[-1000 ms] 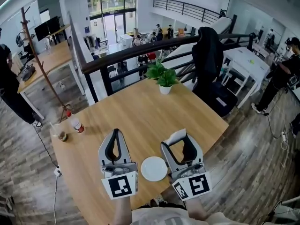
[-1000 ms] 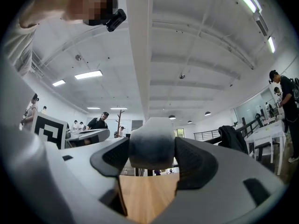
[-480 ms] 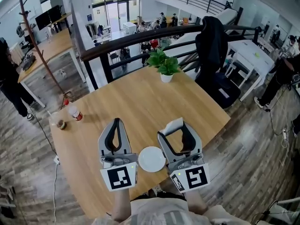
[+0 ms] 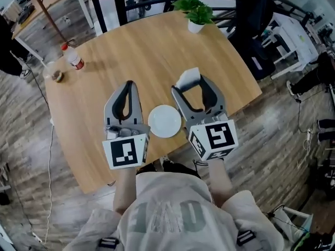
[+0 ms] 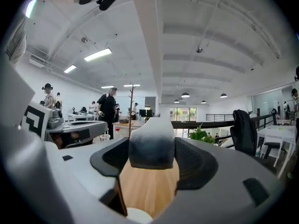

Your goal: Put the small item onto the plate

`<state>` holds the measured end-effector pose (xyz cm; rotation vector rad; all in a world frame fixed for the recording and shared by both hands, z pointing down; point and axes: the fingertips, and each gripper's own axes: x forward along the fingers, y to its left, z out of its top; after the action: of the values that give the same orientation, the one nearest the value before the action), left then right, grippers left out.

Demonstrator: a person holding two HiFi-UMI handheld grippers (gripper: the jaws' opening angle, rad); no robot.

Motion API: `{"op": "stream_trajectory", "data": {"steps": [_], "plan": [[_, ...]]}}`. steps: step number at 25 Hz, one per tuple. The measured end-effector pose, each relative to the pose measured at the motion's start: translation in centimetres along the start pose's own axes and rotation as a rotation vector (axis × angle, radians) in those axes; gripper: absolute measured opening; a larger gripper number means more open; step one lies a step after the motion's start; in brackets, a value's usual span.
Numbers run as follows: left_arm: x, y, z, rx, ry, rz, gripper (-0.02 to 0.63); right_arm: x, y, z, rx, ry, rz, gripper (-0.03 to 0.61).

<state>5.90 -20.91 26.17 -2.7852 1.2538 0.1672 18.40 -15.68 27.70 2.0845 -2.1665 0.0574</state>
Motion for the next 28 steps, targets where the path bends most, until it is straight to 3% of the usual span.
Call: {"op": "stream_trajectory", "data": {"steps": [3, 6, 12, 18, 28], "plan": [[-0.6, 0.1, -3.3, -0.049, 0.044, -0.013, 0.009, 1.2, 0.9, -3.3, -0.025, 0.099, 0.047, 0.308], [-1.6, 1.1, -6.2, -0.131, 0.089, 0.024, 0.009, 1.5, 2.6, -6.5, -0.05, 0.198, 0.112, 0.308], [-3.1, 2.3, -8.9, -0.057, 0.148, 0.071, 0.009, 1.2, 6.0, -12.9, -0.159, 0.377, 0.225, 0.308], [-4.5, 2.7, -11.0, -0.015, 0.199, 0.08, 0.009, 0.8, 8.1, -19.4, -0.205, 0.549, 0.324, 0.308], [-6.2, 3.2, -12.5, -0.044, 0.235, 0.093, 0.009, -0.1, 8.4, -28.4, -0.321, 0.806, 0.446, 0.308]]}}
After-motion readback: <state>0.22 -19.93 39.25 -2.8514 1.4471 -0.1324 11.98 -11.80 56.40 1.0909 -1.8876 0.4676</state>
